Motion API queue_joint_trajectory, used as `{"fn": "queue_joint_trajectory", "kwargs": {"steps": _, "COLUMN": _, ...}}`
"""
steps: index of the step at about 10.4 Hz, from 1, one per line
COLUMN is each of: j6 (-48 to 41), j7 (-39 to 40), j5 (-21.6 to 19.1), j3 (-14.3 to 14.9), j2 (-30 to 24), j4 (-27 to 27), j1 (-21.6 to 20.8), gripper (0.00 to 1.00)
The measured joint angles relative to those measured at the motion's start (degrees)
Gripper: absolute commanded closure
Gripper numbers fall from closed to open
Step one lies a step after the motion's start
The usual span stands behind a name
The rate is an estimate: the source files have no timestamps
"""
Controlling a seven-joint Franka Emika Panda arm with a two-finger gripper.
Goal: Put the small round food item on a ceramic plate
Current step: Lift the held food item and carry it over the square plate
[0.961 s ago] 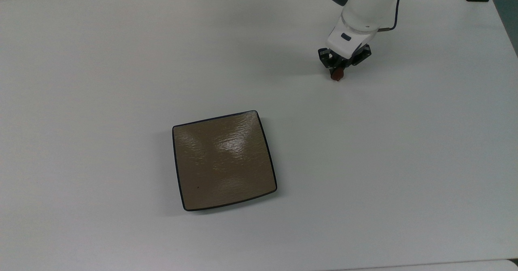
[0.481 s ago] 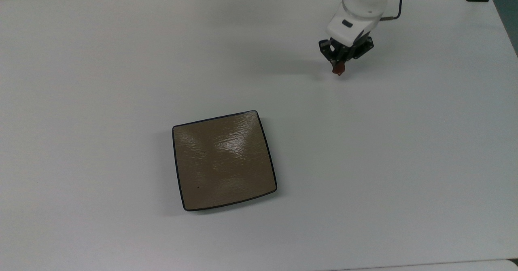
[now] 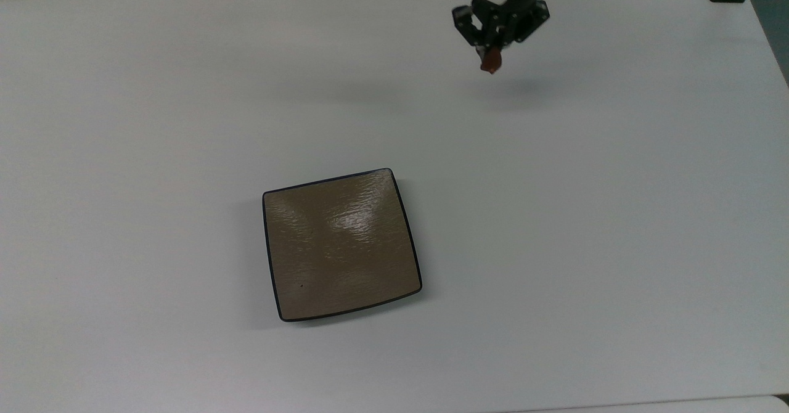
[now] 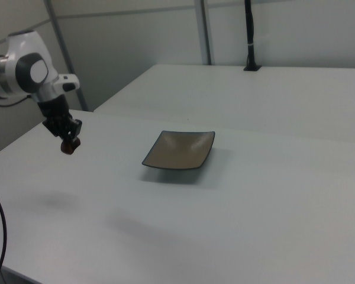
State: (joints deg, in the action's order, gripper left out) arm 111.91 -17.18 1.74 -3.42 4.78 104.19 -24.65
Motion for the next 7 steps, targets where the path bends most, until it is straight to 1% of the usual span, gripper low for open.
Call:
{"fn": "queue_joint_trajectory", "kwargs": {"steps": 2, "j6": -4.5, "j7": 7.8, "j5": -2.6, "j3": 4.4, "j2": -3.0, "j4": -1.8, "j1": 0.4, "gripper": 0.90}}
{"fn": "queue_joint_trajectory", "kwargs": {"steps": 3, "j6": -6.9, "j7": 12.5, "j5": -3.6, "j3": 7.1, "j2": -4.3, "j4": -2.7, "j1": 0.5, "gripper": 0.90}}
{"fn": "queue_joint_trajectory", "kwargs": {"steps": 4, "j6": -8.6, "j7": 16.3, "j5": -4.0, "j3": 9.0, "j2": -5.0, "j4": -3.4, "j1": 0.8, "gripper": 0.90}}
{"fn": "queue_joint_trajectory", "kwargs": {"steps": 5, "j6": -9.3, "j7": 19.4, "j5": -4.1, "j3": 9.9, "j2": -5.3, "j4": -3.8, "j1": 1.6, "gripper": 0.90}}
{"fn": "queue_joint_trajectory", "kwargs": {"steps": 7, "j6": -9.4, "j7": 24.2, "j5": -4.1, "j3": 10.0, "j2": -5.1, "j4": -4.2, "j1": 3.6, "gripper": 0.90}}
